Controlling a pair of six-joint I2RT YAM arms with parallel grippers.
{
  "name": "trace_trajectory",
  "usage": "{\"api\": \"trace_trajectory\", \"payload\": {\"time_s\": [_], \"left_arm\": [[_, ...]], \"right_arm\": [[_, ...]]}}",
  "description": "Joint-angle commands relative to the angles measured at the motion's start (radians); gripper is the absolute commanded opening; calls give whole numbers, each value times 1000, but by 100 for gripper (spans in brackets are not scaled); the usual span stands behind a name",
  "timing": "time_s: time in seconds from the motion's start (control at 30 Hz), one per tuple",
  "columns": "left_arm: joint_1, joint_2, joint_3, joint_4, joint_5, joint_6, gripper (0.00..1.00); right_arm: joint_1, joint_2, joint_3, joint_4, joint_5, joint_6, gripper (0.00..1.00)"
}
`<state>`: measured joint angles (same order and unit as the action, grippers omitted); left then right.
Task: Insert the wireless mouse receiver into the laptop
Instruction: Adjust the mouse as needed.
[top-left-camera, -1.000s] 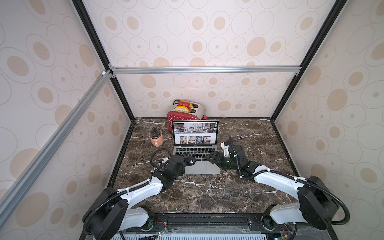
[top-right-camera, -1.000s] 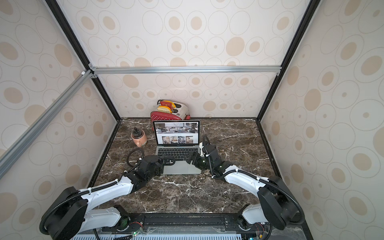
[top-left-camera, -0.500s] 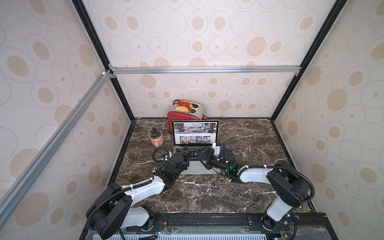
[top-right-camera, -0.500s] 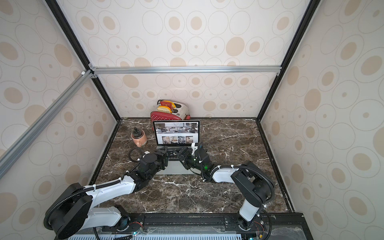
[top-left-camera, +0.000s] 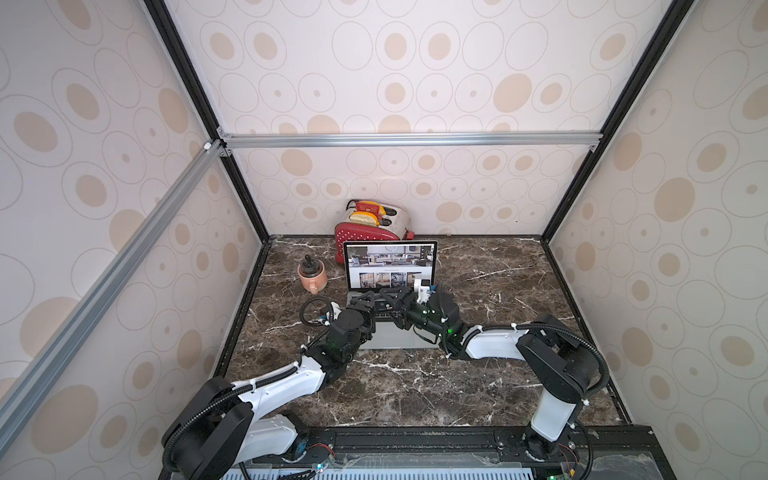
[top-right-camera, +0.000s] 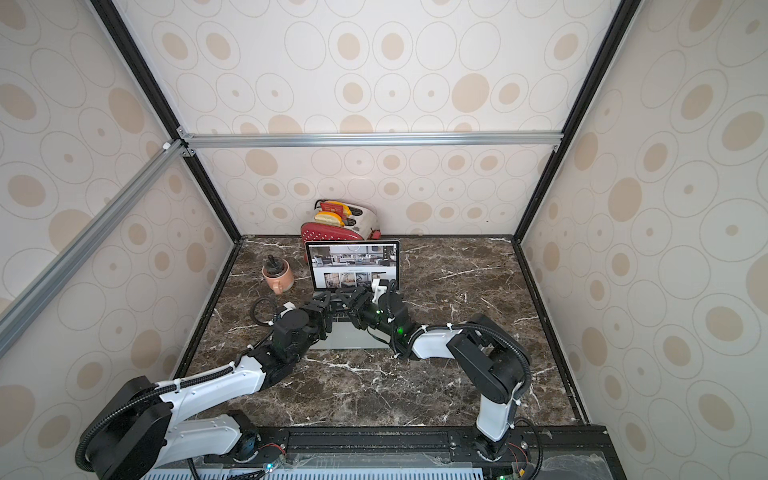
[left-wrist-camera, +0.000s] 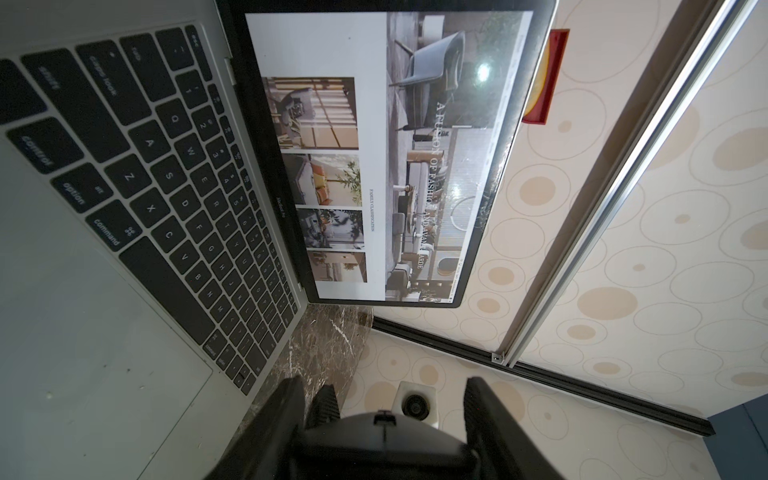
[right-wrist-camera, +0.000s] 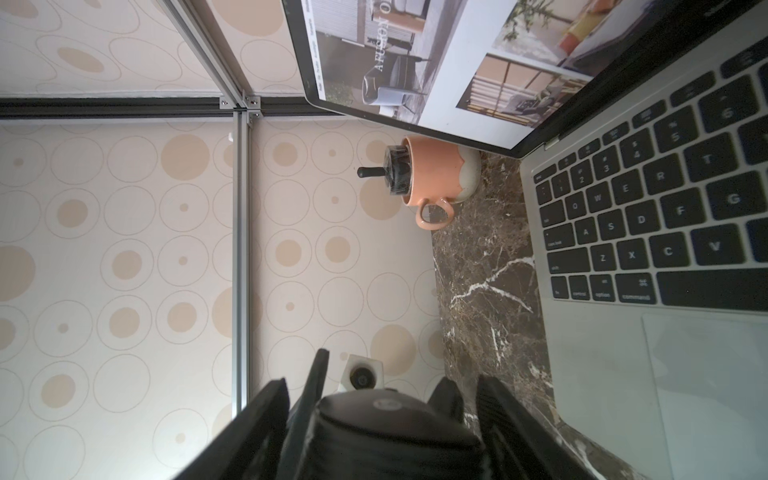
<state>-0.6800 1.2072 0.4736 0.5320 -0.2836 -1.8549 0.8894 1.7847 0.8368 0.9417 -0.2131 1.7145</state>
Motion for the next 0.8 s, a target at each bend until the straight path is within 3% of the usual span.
{"api": "trace_trajectory", "payload": {"time_s": [0.0, 0.33, 0.4, 0.53, 0.6, 0.67, 0.77], "left_arm": [[-9, -22, 1, -12, -33, 26, 0], [-9, -29, 19, -55, -38, 52, 1], [-9, -33, 21, -61, -37, 58, 20], [-9, -66, 6, -83, -43, 71, 77], [-5, -108, -3, -150, -40, 84, 99], [16, -162, -6, -234, -13, 109, 99], [100, -219, -1, -311, 115, 187, 99]], "right_arm": [[16, -1, 29, -35, 21, 39, 66], [25, -26, 59, -120, 53, 68, 53], [24, -34, 60, -133, 54, 68, 48], [4, -61, 59, -181, 17, 25, 40], [-16, -80, 57, -225, -14, -16, 39], [-42, -99, 57, -283, -53, -71, 38], [-82, -122, 66, -371, -122, -175, 36]]}}
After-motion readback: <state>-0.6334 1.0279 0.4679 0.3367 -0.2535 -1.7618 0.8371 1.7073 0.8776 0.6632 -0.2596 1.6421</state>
